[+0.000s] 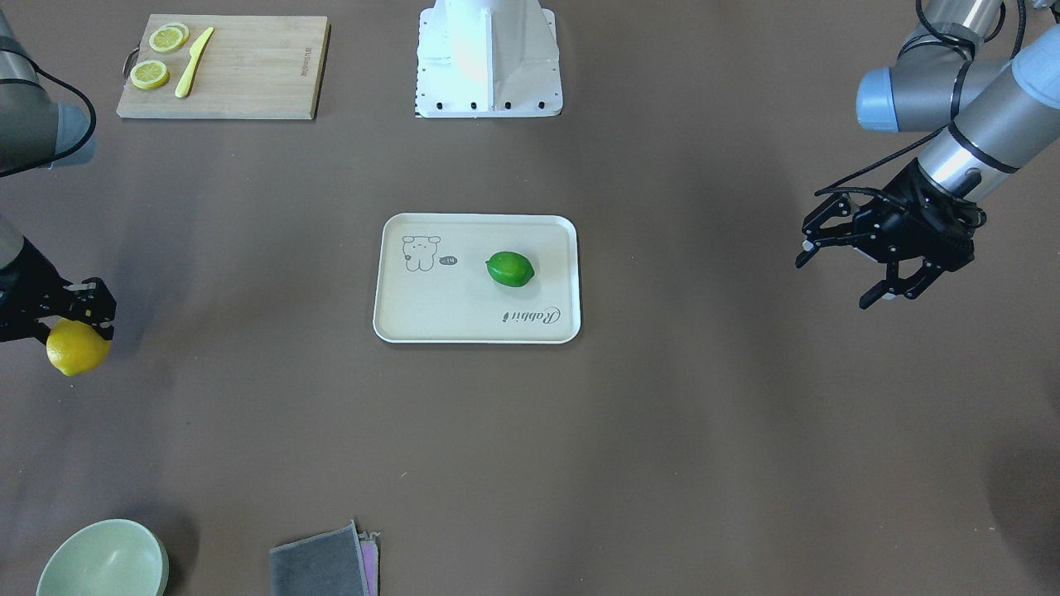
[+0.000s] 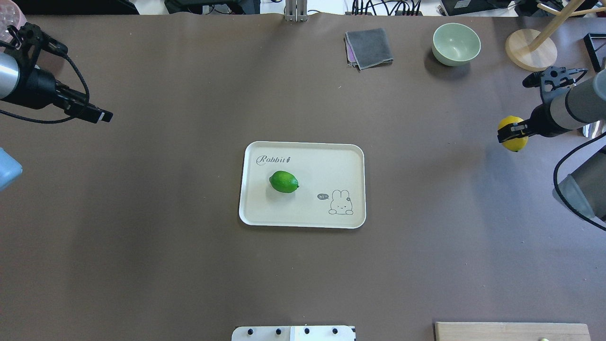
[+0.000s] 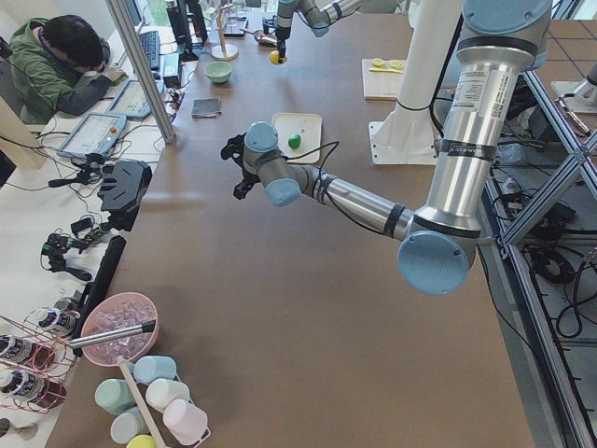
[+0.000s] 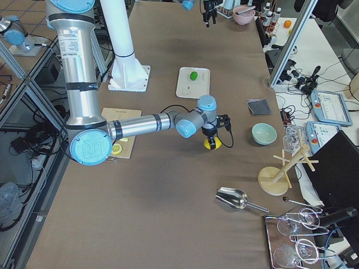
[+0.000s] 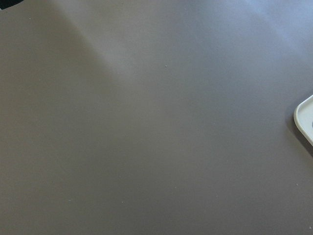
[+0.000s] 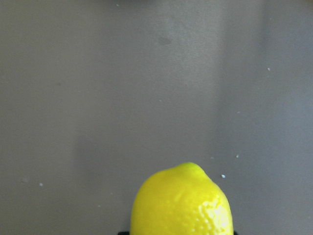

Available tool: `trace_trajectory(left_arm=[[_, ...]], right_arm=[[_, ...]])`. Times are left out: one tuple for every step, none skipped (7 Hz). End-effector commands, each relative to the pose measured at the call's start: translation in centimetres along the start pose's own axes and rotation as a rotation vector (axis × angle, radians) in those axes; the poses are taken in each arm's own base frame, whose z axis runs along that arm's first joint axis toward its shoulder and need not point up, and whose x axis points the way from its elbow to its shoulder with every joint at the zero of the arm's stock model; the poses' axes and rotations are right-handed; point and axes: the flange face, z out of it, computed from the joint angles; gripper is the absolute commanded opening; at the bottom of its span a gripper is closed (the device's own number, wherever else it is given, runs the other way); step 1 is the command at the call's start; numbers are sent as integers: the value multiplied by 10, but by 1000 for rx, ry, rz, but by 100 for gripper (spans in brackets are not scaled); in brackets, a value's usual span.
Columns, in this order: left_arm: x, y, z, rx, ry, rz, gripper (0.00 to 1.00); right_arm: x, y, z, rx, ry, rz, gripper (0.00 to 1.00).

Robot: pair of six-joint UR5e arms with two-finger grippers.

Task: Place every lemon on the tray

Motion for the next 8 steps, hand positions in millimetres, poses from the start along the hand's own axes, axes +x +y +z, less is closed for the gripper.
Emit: trace_trajectory(left_arm=[[1,0,1,0,2,2,100],[1,-1,0,1,2,1,100],[2,-2,0,2,3,2,100],[2,-3,0,2,3,2,100],[2,-2,1,0,3,2,100],[3,-3,1,1,4,3,100],[3,-3,1,3,4,4,100],[3,-2,2,0,4,4,100]], right_arm=[[-110,9,-2,27,-51,161,0],[-182,-2,-3,27,-16,242,0],[-248,-7,-19,8,14,298,0],[-309,1,-24,-5,19,335,0],[-364,14,-24,6,18,353,0],[-405,28,-24,-2,6,374,0],[-434,34,-20,14,1,406,12],[-442,39,-17,24,5,399,58]])
